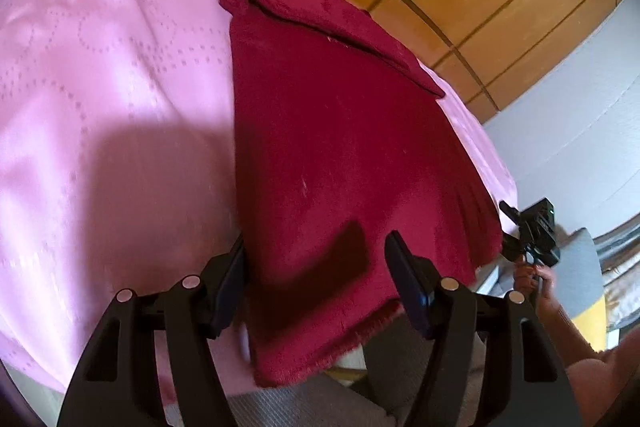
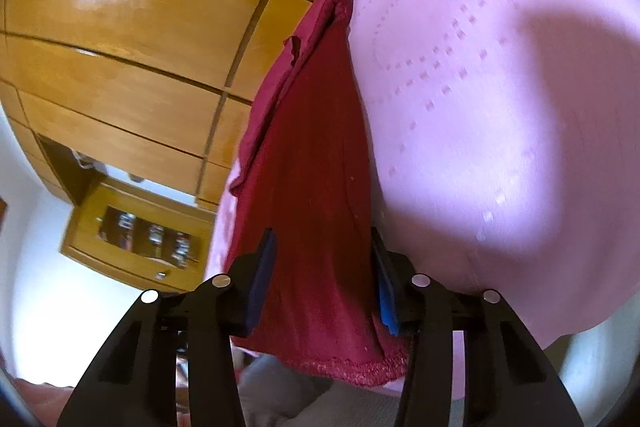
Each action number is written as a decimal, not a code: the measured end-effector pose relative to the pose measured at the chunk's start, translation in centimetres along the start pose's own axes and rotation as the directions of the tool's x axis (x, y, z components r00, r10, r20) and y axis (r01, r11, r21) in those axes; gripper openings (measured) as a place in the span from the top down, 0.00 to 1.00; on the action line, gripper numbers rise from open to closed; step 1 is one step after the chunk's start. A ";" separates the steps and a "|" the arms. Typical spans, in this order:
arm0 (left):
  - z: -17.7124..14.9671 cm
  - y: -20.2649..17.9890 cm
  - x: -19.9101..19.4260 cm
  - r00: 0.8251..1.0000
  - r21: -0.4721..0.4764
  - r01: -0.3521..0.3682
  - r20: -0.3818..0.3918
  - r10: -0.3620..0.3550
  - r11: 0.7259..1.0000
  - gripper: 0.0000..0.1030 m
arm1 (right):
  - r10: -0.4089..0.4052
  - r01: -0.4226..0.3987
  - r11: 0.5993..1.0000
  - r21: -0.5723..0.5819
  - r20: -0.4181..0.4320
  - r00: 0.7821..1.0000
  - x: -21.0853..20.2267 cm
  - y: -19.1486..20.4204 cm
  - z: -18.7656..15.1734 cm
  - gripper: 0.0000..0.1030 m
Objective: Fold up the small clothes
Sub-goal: 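Grasp the hem with the left gripper while the right gripper grasps the hem too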
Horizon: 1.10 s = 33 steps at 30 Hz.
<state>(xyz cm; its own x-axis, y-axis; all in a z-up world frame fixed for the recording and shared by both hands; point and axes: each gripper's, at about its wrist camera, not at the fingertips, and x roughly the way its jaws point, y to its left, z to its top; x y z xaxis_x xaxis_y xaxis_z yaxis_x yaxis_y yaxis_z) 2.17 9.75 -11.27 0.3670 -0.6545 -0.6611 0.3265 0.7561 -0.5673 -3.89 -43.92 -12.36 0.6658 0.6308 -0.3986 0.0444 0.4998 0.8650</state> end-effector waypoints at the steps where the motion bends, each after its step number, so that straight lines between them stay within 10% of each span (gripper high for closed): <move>1: -0.3 -0.2 0.0 1.000 0.008 0.002 -0.005 -0.002 1.000 0.37 | 0.013 -0.013 1.000 0.007 -0.002 1.000 0.0 -0.1 -0.2 0.56; 8: -1.4 -0.4 0.4 0.998 -0.008 0.049 -0.028 -0.050 0.999 0.45 | 0.023 -0.024 1.000 -0.020 -0.043 0.999 0.4 0.2 -1.1 0.56; 13: -1.5 -1.8 1.5 0.999 0.053 0.009 -0.051 -0.006 0.999 0.53 | -0.022 0.021 1.000 -0.020 -0.074 0.997 1.0 0.1 -1.8 0.83; 15: -1.4 -2.0 1.5 0.998 0.065 -0.039 -0.055 0.043 0.997 0.87 | -0.030 0.028 0.999 -0.032 -0.076 0.997 0.9 0.3 -2.0 0.84; 17: -1.2 -1.5 1.2 0.998 0.038 -0.047 -0.050 0.049 0.998 0.91 | -0.029 0.025 0.998 -0.049 -0.068 0.997 0.6 0.9 -2.0 0.87; 33: -1.2 -4.2 -4.3 0.996 0.097 0.050 0.074 -0.057 0.994 0.94 | 0.047 -0.055 0.989 -0.138 -0.066 0.997 -1.8 3.6 -3.2 0.90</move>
<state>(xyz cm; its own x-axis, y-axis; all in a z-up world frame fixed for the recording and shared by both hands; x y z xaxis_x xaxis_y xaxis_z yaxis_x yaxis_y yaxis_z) -1.86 9.37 -6.66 0.4115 -0.6951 -0.5895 0.4272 0.7184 -0.5490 -7.34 -41.33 -9.46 0.6166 0.6912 -0.3770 -0.0956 0.5410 0.8356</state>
